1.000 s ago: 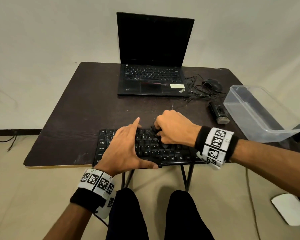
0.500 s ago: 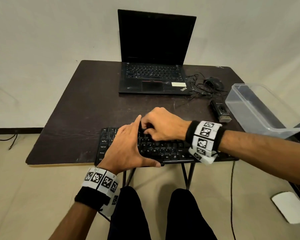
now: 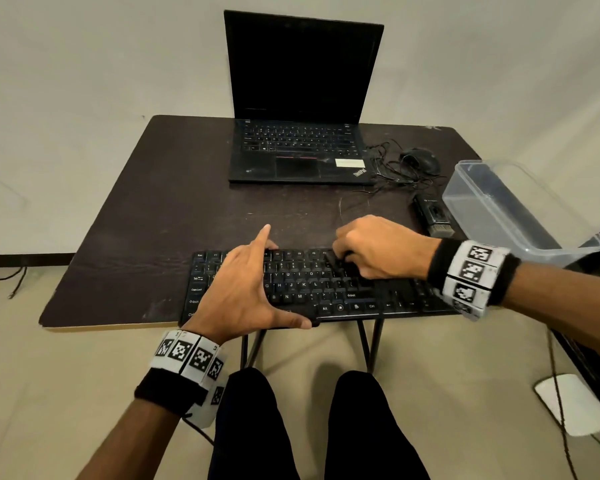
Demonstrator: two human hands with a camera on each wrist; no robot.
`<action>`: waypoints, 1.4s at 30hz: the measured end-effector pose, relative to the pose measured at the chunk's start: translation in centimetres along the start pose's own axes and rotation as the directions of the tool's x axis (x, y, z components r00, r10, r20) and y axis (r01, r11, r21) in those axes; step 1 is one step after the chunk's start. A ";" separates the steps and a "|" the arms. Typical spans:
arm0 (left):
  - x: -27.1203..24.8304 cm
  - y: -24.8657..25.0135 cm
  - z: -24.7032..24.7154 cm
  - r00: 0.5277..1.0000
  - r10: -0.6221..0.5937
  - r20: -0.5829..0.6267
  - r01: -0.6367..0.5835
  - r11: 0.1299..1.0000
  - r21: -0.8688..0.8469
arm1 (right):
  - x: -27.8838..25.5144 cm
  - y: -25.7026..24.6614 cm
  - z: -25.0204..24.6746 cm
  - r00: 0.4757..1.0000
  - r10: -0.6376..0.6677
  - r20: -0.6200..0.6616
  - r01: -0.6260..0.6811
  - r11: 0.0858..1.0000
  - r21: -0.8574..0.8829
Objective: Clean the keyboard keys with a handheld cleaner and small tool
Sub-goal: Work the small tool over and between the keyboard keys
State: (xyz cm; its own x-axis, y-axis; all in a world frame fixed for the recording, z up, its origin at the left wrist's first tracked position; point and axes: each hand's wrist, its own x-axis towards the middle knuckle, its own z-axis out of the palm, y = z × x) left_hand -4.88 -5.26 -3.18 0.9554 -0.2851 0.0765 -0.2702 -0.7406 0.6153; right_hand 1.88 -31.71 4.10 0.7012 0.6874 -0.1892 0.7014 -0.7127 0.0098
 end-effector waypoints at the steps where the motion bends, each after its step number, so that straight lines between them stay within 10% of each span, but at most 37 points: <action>1: 0.0 0.0 0.0 1.000 -0.004 0.004 0.004 1.000 0.001 | -1.2 1.2 0.2 0.999 0.041 -0.007 -0.041 0.999 0.004; 10: 0.0 0.4 -0.3 0.999 -0.014 0.041 0.014 1.000 0.014 | -0.4 1.5 2.5 0.937 0.279 -0.210 -0.150 0.864 0.480; 19: -0.3 0.5 -0.4 0.999 -0.041 0.029 0.041 0.999 -0.012 | 6.4 -3.0 0.8 0.991 0.075 -0.115 -0.022 0.912 0.409; 26: 0.0 0.2 -0.1 1.000 -0.006 0.015 0.006 1.000 -0.010 | 1.3 3.3 0.8 0.963 0.271 0.007 -0.253 0.889 0.381; 36: -0.1 0.5 -0.2 1.000 -0.003 -0.003 0.003 1.000 -0.017 | 8.3 -3.9 -0.9 0.997 0.061 0.044 -0.075 0.832 0.549; 42: -0.2 0.5 -0.4 1.000 -0.021 0.015 0.021 1.000 -0.018 | 5.5 -2.5 -0.4 0.976 0.214 -0.036 -0.171 0.862 0.477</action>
State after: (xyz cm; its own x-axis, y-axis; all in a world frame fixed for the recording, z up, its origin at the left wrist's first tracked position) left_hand -5.16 -5.36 -2.57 0.9589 -0.2789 0.0516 -0.2478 -0.7353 0.6308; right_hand 4.03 -26.14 3.38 0.8392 0.5235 -0.1469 0.4234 -0.7987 -0.4276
